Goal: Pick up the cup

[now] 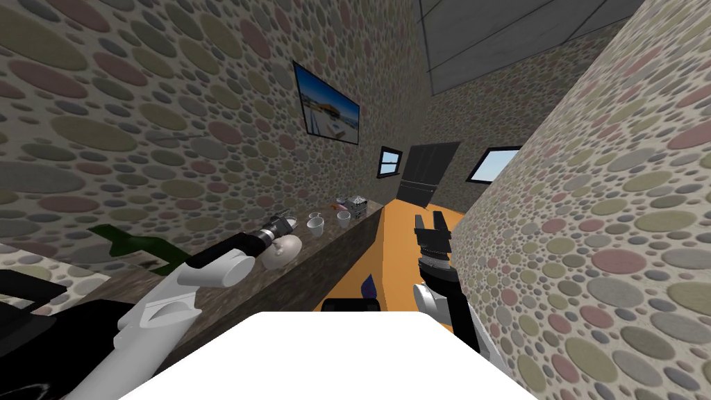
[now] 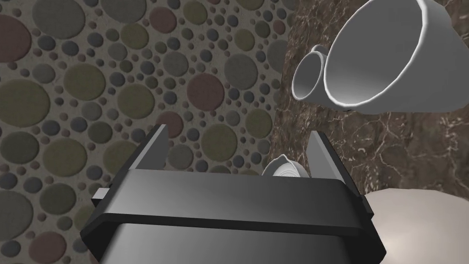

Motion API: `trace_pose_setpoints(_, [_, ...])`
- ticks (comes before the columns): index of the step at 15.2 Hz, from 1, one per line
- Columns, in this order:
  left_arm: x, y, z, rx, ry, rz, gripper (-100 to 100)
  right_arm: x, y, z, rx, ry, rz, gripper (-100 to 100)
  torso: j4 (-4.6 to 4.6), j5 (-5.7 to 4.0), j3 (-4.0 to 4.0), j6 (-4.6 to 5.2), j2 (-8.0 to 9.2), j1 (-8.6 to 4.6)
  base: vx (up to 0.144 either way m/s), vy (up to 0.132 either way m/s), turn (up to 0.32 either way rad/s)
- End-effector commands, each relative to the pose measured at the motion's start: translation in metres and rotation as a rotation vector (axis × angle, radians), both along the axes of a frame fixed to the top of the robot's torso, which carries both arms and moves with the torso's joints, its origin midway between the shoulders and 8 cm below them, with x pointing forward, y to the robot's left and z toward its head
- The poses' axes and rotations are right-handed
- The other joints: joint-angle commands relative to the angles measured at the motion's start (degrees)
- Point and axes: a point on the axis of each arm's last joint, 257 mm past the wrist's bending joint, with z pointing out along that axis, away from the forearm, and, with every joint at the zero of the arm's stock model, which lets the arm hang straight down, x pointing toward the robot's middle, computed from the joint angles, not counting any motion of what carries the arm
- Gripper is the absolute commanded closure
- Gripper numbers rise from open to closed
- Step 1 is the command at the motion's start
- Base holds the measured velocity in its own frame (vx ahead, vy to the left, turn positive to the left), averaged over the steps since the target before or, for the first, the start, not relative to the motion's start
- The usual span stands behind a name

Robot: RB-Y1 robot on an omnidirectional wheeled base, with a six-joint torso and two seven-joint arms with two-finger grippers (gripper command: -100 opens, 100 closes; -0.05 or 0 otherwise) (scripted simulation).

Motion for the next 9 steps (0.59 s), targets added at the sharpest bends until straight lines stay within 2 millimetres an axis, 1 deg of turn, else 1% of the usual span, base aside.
trace_pose_setpoints(1, [-0.002,0.003,-0.009,-0.015,0.044,0.007,-100,0.000,0.000,0.000,0.000,0.000,0.000,0,0.00,0.00,0.00,0.00,0.00,0.00,0.021,-0.021,-0.038])
trace_pose_setpoints(2, [-0.001,0.007,-0.007,-0.054,0.057,0.012,-100,0.000,0.000,0.000,0.000,0.000,0.000,0,0.00,0.00,0.00,-0.01,0.01,-0.01,0.032,-0.025,-0.083])
trace_pose_setpoints(4, [-0.003,0.009,-0.017,-0.053,0.097,0.019,-100,0.000,0.000,0.000,0.000,0.000,0.000,0,-0.01,-0.01,-0.03,0.00,-0.05,-0.04,0.034,-0.031,-0.059])
trace_pose_setpoints(5, [-0.004,0.009,-0.019,-0.053,0.106,0.020,-100,0.000,0.000,0.000,0.000,0.000,0.000,0,-0.01,-0.01,-0.02,-0.01,-0.04,-0.06,0.013,-0.026,0.001])
trace_pose_setpoints(6, [-0.003,0.013,-0.020,-0.092,0.128,0.028,-100,0.000,0.000,0.000,0.000,0.000,0.000,0,0.00,-0.01,0.00,-0.02,0.01,-0.05,0.018,-0.029,-0.044])
trace_pose_setpoints(8, [-0.006,0.014,-0.030,-0.091,0.168,0.035,-100,0.000,0.000,0.000,0.000,0.000,0.000,0,0.00,-0.01,-0.01,0.00,-0.01,-0.03,0.027,-0.016,-0.071])
trace_pose_setpoints(9, [-0.006,0.014,-0.030,-0.091,0.168,0.035,-100,0.000,0.000,0.000,0.000,0.000,0.000,0,0.00,0.00,-0.01,-0.01,-0.01,0.00,0.013,-0.013,-0.018])
